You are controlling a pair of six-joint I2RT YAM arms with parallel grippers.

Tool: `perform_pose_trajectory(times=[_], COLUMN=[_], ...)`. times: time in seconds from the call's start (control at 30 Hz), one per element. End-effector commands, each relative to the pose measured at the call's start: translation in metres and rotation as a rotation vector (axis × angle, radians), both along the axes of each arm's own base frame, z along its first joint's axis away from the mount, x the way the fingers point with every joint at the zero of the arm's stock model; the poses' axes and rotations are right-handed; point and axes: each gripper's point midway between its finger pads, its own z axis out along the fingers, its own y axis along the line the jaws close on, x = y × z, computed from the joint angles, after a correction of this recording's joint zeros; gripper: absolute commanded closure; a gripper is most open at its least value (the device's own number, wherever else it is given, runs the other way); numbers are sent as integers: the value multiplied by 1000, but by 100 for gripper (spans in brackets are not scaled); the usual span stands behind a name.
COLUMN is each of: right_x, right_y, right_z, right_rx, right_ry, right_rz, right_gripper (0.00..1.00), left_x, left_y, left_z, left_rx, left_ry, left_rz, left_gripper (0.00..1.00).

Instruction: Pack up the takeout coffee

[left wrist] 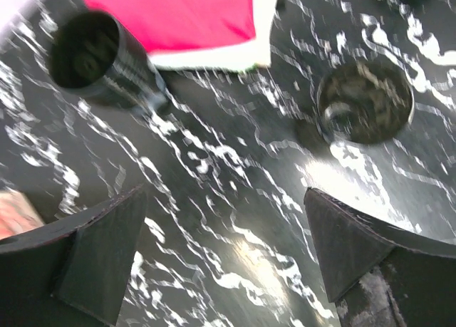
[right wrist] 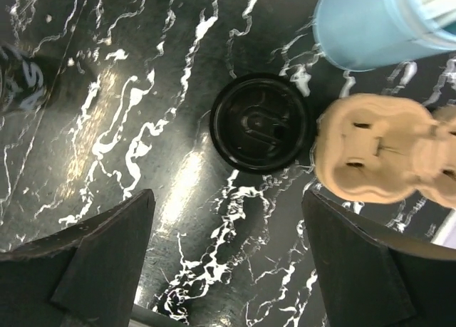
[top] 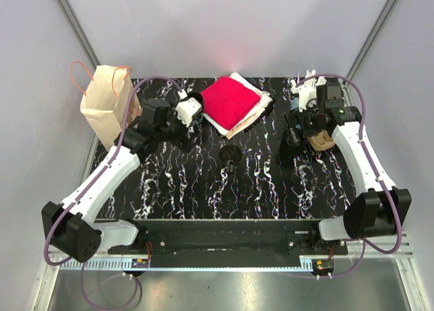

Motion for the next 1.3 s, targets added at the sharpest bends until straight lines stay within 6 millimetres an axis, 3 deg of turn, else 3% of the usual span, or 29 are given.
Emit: perform_pose_trajectory(times=[0.0, 0.13, 0.3, 0.43, 0.73, 0.9, 1.03, 1.1, 1.27], right_x=[-3, -6, -2, 7, 26, 33, 34, 34, 33], right_y=[17, 14, 13, 7, 16, 13, 13, 13, 14], right_z=[-21, -35, -54, -67, -91, -96, -99, -98, -93], right_rx=[11, -45, -93, -162, -161, -172, -172, -170, -169], right_ry=[3, -27, -18, -10, 42, 59, 63, 63, 51], right_rz=[115, 183, 255, 328, 426, 410, 403, 398, 396], right_gripper=[13, 14, 17, 22, 34, 44, 58, 70, 77], left_x=[-6, -12, -18, -15, -18, -16, -15, -15, -16], left_y=[3, 11, 15, 14, 14, 13, 12, 11, 10], left_z=[9, 10, -10, -18, -23, -28, -33, -35, -36], left_rx=[-93, -114, -110, -113, -133, -138, -140, -141, -143], left_ry=[41, 53, 88, 108, 119, 134, 150, 157, 161], left_rz=[-43, -85, -117, -111, -107, -103, -107, -108, -115], left_gripper=[1, 1, 1, 1, 1, 1, 1, 1, 1])
